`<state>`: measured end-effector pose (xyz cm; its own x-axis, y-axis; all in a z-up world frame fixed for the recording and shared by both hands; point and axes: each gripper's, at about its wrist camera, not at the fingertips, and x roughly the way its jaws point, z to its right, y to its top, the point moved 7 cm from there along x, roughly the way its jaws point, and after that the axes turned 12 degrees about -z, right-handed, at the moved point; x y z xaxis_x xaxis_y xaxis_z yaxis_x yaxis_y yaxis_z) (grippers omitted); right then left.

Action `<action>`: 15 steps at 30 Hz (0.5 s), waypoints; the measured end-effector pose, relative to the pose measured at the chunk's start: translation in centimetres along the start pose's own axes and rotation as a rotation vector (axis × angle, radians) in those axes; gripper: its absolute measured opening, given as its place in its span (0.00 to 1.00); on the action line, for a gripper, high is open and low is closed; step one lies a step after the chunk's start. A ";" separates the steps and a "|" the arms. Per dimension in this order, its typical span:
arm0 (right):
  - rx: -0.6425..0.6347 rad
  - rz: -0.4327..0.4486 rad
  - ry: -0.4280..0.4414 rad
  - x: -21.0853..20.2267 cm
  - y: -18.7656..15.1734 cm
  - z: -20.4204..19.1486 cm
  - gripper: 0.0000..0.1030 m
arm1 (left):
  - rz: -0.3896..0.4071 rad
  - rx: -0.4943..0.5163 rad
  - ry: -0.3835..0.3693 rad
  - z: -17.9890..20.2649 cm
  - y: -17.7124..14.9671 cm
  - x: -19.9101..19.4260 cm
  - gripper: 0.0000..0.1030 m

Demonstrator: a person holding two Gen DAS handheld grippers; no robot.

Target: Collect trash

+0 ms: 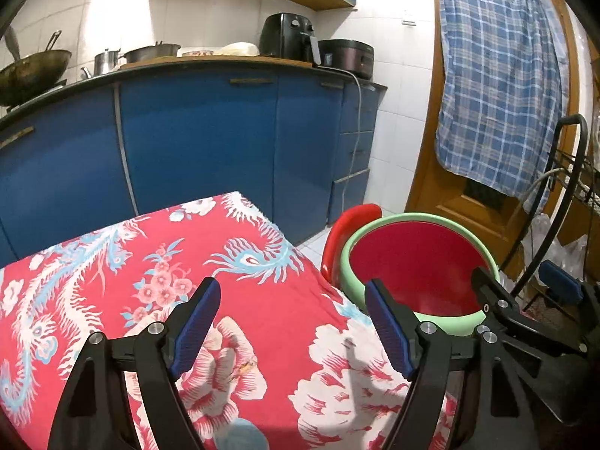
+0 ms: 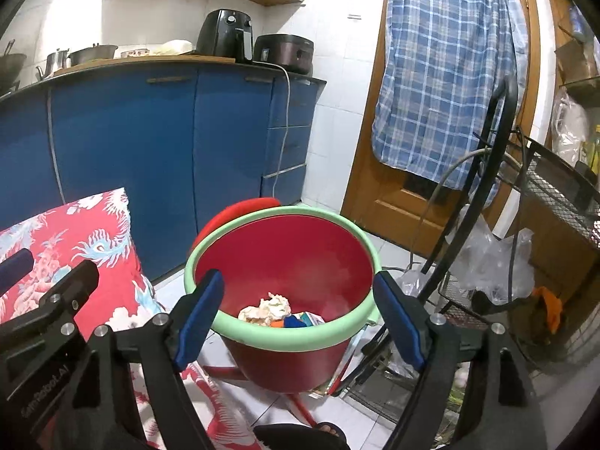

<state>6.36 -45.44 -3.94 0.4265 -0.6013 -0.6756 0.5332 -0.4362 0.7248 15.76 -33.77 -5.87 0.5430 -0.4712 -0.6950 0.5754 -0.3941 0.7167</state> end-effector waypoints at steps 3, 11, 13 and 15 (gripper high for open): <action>0.015 0.004 0.013 -0.1 0.0 0.3 0.81 | 0.009 0.016 0.007 0.2 0.0 -0.1 0.77; 0.023 0.009 0.023 -0.1 0.0 0.5 0.81 | 0.002 0.018 0.002 0.2 -0.2 -0.1 0.77; 0.022 0.003 0.028 0.0 0.0 0.4 0.81 | -0.006 0.016 -0.001 0.2 -0.2 0.0 0.77; 0.022 -0.003 0.032 0.1 -0.1 0.3 0.81 | -0.009 0.016 0.001 0.2 -0.2 0.1 0.77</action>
<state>6.13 -45.68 -4.00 0.4482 -0.5790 -0.6811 0.5186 -0.4522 0.7256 15.54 -33.89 -6.10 0.5382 -0.4671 -0.7016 0.5701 -0.4113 0.7112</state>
